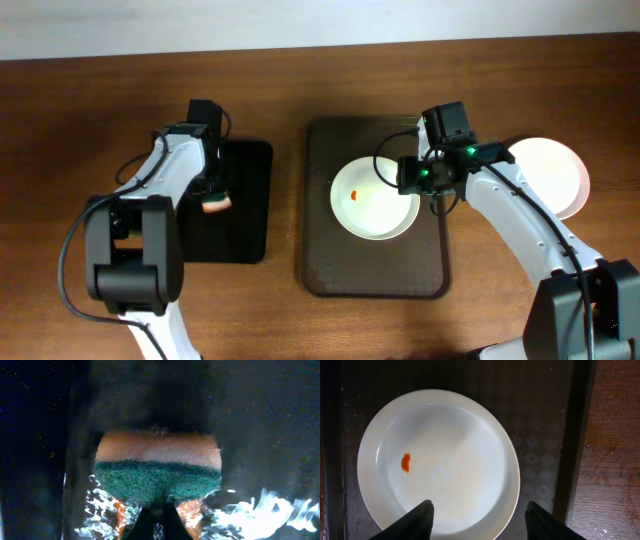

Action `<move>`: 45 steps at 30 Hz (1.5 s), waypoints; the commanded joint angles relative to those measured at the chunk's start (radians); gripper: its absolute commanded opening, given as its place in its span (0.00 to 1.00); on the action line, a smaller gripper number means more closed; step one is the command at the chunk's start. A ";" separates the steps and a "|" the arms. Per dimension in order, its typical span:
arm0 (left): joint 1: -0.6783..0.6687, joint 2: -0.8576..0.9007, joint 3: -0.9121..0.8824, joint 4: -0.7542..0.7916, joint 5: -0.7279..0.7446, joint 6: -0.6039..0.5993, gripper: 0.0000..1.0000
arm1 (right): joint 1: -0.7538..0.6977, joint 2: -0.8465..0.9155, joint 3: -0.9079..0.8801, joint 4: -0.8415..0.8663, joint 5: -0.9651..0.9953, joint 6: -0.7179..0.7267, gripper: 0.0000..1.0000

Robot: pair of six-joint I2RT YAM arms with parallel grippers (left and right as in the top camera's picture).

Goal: Clean dirty plates on tray and stack at the side
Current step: 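Grasp the last plate with the right gripper and pull it to tray center, then scrub the last plate with the sponge held in the left gripper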

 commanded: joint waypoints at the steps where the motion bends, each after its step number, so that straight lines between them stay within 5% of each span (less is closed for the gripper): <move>1: 0.003 0.087 -0.003 -0.016 0.137 0.043 0.00 | -0.007 -0.013 0.016 0.001 -0.006 -0.007 0.60; 5: 0.003 -0.043 0.098 -0.147 0.163 0.043 0.03 | -0.007 -0.013 0.016 0.001 -0.006 -0.007 0.60; 6: 0.003 -0.090 0.105 -0.163 0.162 0.043 0.39 | -0.007 -0.013 0.016 0.001 -0.006 -0.007 0.60; 10: 0.004 -0.103 0.085 -0.198 0.015 0.034 0.63 | -0.007 -0.013 0.016 0.001 -0.006 -0.007 0.60; 12: 0.004 -0.074 0.030 -0.133 0.005 0.026 0.66 | -0.007 -0.013 0.016 0.001 -0.006 -0.007 0.60; 14: 0.003 -0.002 -0.069 -0.018 0.028 0.026 0.48 | -0.007 -0.013 0.016 0.001 -0.006 -0.007 0.60; 15: 0.003 0.019 -0.094 0.010 0.071 0.027 0.18 | -0.007 -0.013 0.016 0.001 -0.006 -0.007 0.60; 16: 0.003 0.018 -0.093 0.010 0.088 0.027 0.00 | -0.007 -0.013 0.016 0.002 -0.006 -0.007 0.60; 22: 0.003 -0.091 0.105 -0.174 0.198 0.028 0.00 | -0.007 -0.013 0.016 0.001 -0.006 -0.007 0.60; 24: 0.003 -0.103 0.107 -0.192 0.163 0.027 0.47 | -0.007 -0.013 0.016 0.001 -0.006 -0.007 0.60; 26: 0.003 -0.096 0.098 -0.197 0.100 0.027 0.61 | -0.007 -0.013 0.016 0.001 -0.006 -0.007 0.60; 28: 0.003 -0.090 0.097 -0.187 0.056 0.027 0.62 | -0.007 -0.013 0.016 0.001 -0.006 -0.007 0.60; 29: 0.003 -0.087 0.092 -0.171 0.056 0.027 0.61 | -0.007 -0.013 0.016 0.001 -0.006 -0.007 0.60; 30: 0.001 -0.084 0.064 -0.130 0.056 0.028 0.49 | -0.007 -0.013 0.016 0.001 -0.006 -0.007 0.60; 33: -0.008 -0.057 -0.085 0.021 0.058 0.028 0.46 | -0.007 -0.013 0.016 0.001 -0.006 -0.007 0.60; 35: -0.010 -0.037 -0.150 0.066 0.058 0.028 0.15 | -0.007 -0.013 0.016 0.001 -0.006 -0.007 0.60; 37: -0.010 -0.029 -0.156 0.075 0.057 0.028 0.00 | -0.007 -0.013 0.016 0.003 -0.006 -0.007 0.60; 45: -0.010 -0.031 0.250 -0.283 0.141 0.039 0.00 | -0.007 0.027 0.015 0.016 0.050 -0.007 0.57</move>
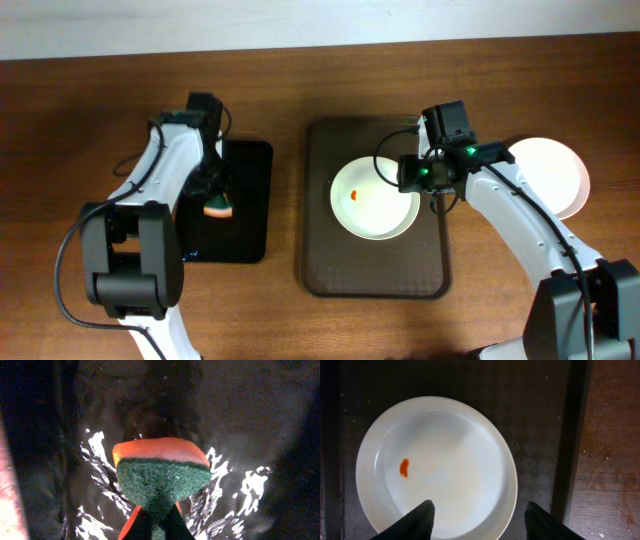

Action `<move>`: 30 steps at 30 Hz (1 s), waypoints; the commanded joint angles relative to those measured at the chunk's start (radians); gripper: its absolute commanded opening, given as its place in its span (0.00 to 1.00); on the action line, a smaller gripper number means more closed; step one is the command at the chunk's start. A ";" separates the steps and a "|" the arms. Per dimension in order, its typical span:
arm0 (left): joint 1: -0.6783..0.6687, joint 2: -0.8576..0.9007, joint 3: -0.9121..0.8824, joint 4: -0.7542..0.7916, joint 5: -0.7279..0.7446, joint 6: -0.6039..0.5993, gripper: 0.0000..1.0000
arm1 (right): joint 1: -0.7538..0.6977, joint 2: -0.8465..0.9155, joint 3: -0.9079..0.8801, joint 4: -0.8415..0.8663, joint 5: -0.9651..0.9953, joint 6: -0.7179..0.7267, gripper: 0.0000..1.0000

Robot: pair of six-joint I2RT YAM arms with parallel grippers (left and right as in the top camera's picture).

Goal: Clean dirty plates on tray and stack at the side
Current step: 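Scrub the last plate with the sponge held in the left gripper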

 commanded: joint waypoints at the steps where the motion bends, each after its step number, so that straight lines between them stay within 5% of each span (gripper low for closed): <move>1: 0.000 0.002 0.183 -0.068 0.092 0.021 0.00 | -0.007 0.053 0.015 -0.007 0.044 -0.006 0.56; 5: -0.001 0.002 0.235 -0.090 0.237 0.021 0.00 | -0.077 0.212 0.015 -0.006 0.056 0.019 0.46; 7: -0.022 0.002 0.235 -0.080 0.270 0.021 0.00 | -0.138 0.277 0.015 0.014 -0.129 -0.099 0.38; 13: -0.284 0.008 0.235 0.100 0.285 -0.076 0.00 | -0.170 0.302 0.015 0.014 -0.183 -0.111 0.11; 20: -0.541 0.188 0.235 0.282 0.338 -0.183 0.00 | -0.170 0.302 0.015 0.011 -0.175 -0.084 0.06; 25: -0.581 0.293 0.235 0.341 0.336 -0.183 0.00 | -0.170 0.302 0.015 0.007 -0.175 -0.061 0.06; 30: -0.521 0.303 0.250 0.245 -0.045 -0.137 0.00 | -0.170 0.302 0.015 -0.018 -0.175 -0.061 0.04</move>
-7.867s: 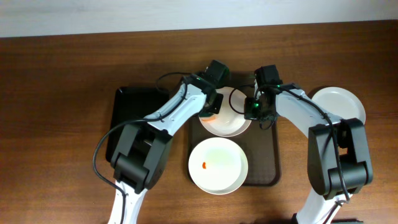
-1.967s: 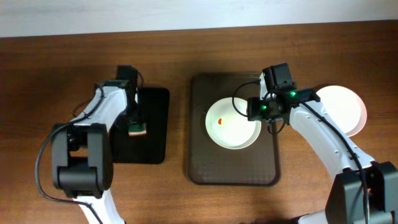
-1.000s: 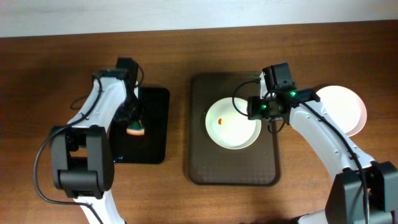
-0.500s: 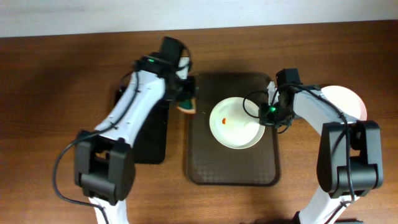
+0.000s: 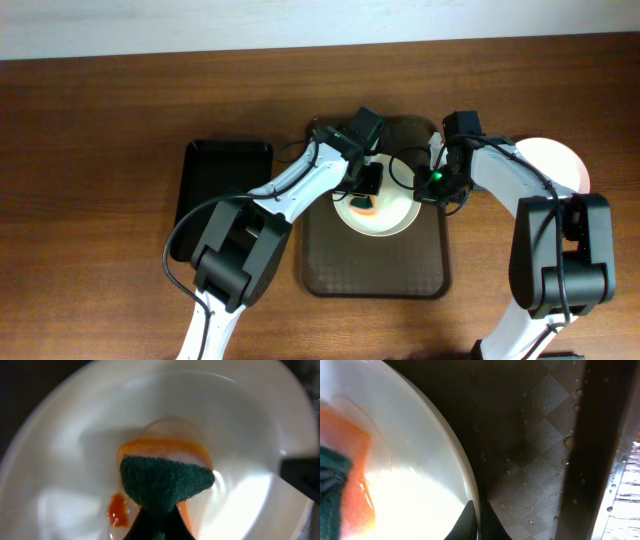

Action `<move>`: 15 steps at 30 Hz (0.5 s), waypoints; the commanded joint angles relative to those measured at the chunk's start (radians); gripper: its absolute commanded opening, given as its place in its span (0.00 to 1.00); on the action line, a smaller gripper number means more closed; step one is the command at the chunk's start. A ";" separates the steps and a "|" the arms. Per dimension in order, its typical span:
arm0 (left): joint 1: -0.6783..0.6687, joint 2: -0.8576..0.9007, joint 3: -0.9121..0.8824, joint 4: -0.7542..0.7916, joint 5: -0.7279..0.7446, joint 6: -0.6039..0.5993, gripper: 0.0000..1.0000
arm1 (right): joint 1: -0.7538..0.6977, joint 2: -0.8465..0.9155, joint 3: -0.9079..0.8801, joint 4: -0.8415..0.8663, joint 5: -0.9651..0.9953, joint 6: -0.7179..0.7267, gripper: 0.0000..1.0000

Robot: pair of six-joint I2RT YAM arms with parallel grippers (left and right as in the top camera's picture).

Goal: Clean dirty plates on tray and stack at the side
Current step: 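Scrub the last plate with the sponge held in the left gripper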

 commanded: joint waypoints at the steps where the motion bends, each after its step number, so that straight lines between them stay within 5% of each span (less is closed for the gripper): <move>1: 0.040 0.045 0.031 -0.071 -0.397 0.071 0.00 | -0.002 0.019 0.004 -0.021 0.033 0.006 0.04; 7: -0.029 0.045 0.040 -0.102 -0.842 0.120 0.00 | -0.002 0.019 0.004 -0.037 0.041 0.016 0.04; 12: -0.035 0.044 0.175 -0.273 -0.839 0.040 0.00 | -0.002 0.019 0.004 -0.038 0.041 0.016 0.04; 15: 0.001 0.044 0.323 -0.413 -0.695 0.005 0.00 | -0.002 0.019 0.004 -0.040 0.041 0.016 0.04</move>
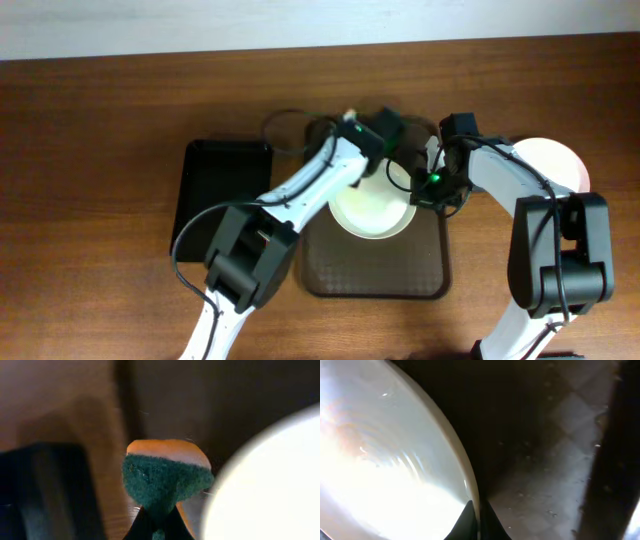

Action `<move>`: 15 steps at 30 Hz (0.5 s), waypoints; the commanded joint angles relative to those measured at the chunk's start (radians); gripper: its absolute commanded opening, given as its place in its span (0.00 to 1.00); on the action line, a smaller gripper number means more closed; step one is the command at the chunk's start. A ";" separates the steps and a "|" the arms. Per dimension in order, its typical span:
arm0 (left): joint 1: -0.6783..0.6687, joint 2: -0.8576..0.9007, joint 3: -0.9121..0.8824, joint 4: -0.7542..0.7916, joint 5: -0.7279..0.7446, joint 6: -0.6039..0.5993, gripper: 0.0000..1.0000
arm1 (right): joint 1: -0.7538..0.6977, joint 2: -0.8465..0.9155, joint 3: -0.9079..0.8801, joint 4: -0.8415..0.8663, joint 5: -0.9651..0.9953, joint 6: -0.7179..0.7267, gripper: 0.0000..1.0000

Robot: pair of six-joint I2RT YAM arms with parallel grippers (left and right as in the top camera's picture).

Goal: Clean dirty plates on tray and stack at the side
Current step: 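Scrub the last plate with the sponge held in the left gripper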

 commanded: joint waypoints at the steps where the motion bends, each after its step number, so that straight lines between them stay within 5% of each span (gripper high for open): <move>1: 0.082 0.006 0.182 -0.149 0.107 -0.063 0.00 | -0.010 0.014 0.003 -0.005 0.078 -0.006 0.04; 9: 0.480 -0.108 0.291 -0.511 0.328 -0.050 0.00 | -0.010 0.014 0.003 -0.005 0.078 -0.006 0.04; 15: 0.608 -0.108 -0.127 -0.200 0.517 0.082 0.00 | -0.010 0.014 0.003 -0.006 0.078 -0.006 0.04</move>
